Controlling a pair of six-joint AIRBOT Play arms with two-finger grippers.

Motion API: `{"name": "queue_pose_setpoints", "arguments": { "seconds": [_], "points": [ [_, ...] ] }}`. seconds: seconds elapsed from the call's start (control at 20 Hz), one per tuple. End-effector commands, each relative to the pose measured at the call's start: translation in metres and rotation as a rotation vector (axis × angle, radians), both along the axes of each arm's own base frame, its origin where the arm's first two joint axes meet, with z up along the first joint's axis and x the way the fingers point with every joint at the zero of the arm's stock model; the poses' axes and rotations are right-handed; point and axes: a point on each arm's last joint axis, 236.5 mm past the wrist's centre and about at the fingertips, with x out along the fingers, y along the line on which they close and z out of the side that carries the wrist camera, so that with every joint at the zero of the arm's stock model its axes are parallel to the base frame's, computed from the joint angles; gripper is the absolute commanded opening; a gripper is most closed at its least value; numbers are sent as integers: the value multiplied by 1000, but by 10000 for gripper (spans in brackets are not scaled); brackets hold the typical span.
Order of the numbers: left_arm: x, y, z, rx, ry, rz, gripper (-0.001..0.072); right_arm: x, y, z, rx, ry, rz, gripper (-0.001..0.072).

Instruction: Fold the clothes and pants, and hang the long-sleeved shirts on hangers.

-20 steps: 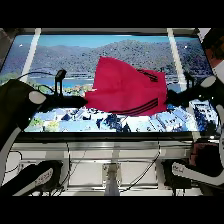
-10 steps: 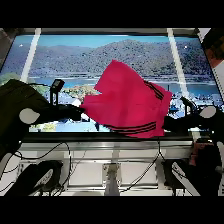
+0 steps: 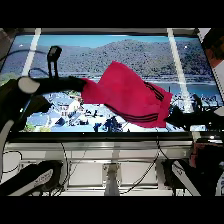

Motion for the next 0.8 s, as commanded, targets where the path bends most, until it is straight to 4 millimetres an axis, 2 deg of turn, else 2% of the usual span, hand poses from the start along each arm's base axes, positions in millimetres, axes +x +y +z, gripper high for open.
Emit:
{"name": "queue_pose_setpoints", "arguments": {
  "seconds": [0.0,0.1,0.2,0.3,0.35,0.4,0.45,0.5,0.55,0.6,0.65,0.7,0.75],
  "points": [
    [74,-25,6,-95,23,24,5,64,-51,26,202,-136,-300,10],
    [105,-43,6,-167,33,21,5,95,-73,27,307,-168,-433,11],
    [129,-57,-3,-209,59,39,5,129,-89,25,396,-210,-579,12],
    [157,-67,-10,-242,34,86,5,163,-98,23,459,-241,-724,13],
    [174,-71,-8,-294,1,136,6,182,-104,24,501,-255,-823,16],
    [195,-73,0,-381,-41,222,7,201,-115,26,544,-278,-946,55],
    [214,-67,6,-446,-91,320,9,218,-127,29,590,-295,-1087,181],
    [231,-56,10,-477,-158,419,46,231,-138,33,605,-310,-1202,278],
    [242,-45,13,-486,-223,497,184,241,-146,38,547,-350,-1244,281],
    [248,-38,14,-488,-257,539,343,251,-153,48,446,-415,-1225,362],
    [249,-36,13,-485,-261,543,420,264,-156,64,332,-507,-1141,463],
    [250,-33,13,-474,-268,545,529,277,-156,79,283,-569,-1061,493],
    [252,-28,12,-473,-267,550,564,288,-153,91,289,-602,-997,488]
  ]
}}
